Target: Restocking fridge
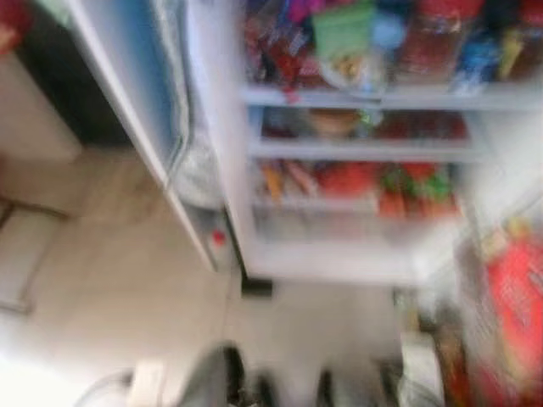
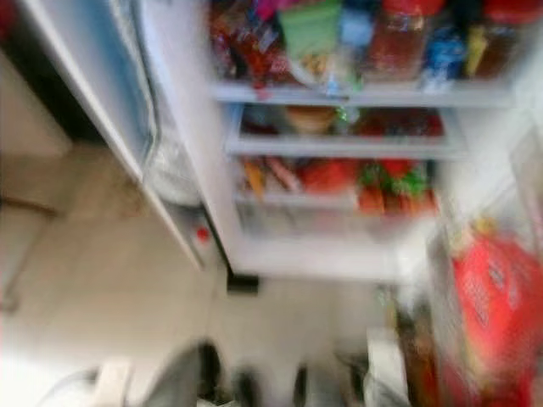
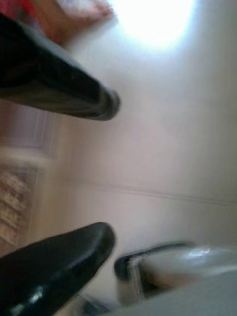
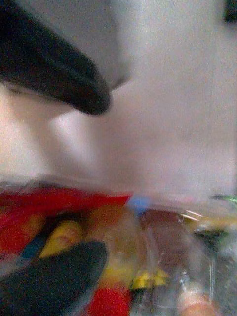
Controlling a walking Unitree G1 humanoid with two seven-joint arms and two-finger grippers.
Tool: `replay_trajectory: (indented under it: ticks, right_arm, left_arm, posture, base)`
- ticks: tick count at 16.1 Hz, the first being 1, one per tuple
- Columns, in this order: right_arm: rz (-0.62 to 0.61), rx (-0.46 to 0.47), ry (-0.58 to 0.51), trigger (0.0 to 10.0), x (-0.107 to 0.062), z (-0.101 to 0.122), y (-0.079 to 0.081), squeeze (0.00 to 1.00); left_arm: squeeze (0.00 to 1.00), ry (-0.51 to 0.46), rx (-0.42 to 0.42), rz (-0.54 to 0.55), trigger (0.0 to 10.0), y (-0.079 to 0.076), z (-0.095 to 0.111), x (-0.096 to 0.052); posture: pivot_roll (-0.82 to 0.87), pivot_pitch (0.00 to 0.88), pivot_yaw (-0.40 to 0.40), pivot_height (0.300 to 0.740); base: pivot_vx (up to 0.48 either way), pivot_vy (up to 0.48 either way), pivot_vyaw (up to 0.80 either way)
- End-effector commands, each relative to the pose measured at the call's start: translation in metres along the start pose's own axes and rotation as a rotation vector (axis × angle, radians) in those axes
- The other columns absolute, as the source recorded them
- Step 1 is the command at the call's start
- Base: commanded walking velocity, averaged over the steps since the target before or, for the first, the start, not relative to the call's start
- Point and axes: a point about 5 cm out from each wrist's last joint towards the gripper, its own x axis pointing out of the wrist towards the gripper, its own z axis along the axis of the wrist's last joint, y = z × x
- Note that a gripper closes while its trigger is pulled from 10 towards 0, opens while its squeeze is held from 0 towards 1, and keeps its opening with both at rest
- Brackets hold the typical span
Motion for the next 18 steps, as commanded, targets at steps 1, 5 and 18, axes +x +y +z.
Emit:
replay_trajectory:
  ticks: [1, 5, 18]
  right_arm:
    - [0.005, 0.009, 0.078, 10.0, -0.0058, -0.0237, 0.0039, 0.0]
    - [0.0, 0.015, 0.072, 10.0, -0.0058, -0.0232, 0.004, 0.0]
    - [0.004, 0.021, 0.068, 10.0, -0.006, -0.0232, 0.0057, 0.0]
  left_arm:
    - [0.0, 0.017, 0.031, -0.026, 10.0, -0.0057, -0.0038, 0.0]
    - [0.0, 0.016, 0.034, -0.024, 10.0, -0.0056, -0.0032, 0.0001]
    - [0.0, 0.019, 0.049, -0.026, 10.0, -0.0046, -0.0031, 0.0001]
  posture:
    - [-0.1, 0.192, 0.096, 0.64]
    - [-0.1, 0.193, 0.097, 0.64]
    - [-0.1, 0.19, 0.103, 0.64]
  base:
    - [0.0, 0.0, 0.0]
    - [0.0, 0.0, 0.0]
    - [0.0, 0.213, 0.0]
